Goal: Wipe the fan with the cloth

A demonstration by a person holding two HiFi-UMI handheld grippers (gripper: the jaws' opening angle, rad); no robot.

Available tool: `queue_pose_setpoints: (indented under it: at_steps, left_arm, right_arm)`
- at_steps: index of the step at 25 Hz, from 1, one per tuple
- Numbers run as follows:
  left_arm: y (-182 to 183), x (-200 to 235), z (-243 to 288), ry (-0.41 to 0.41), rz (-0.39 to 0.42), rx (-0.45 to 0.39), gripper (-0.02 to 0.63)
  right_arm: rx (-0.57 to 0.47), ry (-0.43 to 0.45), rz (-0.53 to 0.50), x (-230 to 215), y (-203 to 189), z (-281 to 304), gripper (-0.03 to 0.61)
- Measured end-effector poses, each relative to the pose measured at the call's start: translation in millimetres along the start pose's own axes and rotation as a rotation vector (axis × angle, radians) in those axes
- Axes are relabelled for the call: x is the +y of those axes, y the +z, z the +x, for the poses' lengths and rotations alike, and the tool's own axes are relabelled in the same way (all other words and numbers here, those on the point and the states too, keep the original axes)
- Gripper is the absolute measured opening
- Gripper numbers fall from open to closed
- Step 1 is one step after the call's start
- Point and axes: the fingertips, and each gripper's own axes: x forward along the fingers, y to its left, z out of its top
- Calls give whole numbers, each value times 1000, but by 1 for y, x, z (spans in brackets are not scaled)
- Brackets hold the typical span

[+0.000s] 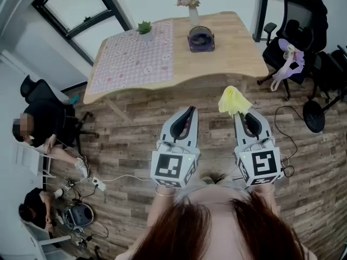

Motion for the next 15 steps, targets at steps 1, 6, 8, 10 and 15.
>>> queue_pose_setpoints:
  at_steps: [1, 6, 8, 10, 15]
  left_arm:
    - [0, 2, 0, -5, -1, 1, 14]
    - [-2, 13, -2, -15, -5, 2, 14]
    - [-4, 16, -1, -20, -6, 1, 14]
    - [-5, 20, 0, -25, -7, -1, 14]
    - [-7, 34, 3, -40, -13, -9, 14]
  right_arm:
    - [1, -6, 0, 1, 0, 1, 17]
    - [-16, -30, -5, 6, 1, 6, 17]
    - [-21, -36, 6, 6, 1, 8, 17]
    - [-19, -40, 23, 7, 0, 11, 17]
    - [-19, -41, 14, 16, 1, 22, 17]
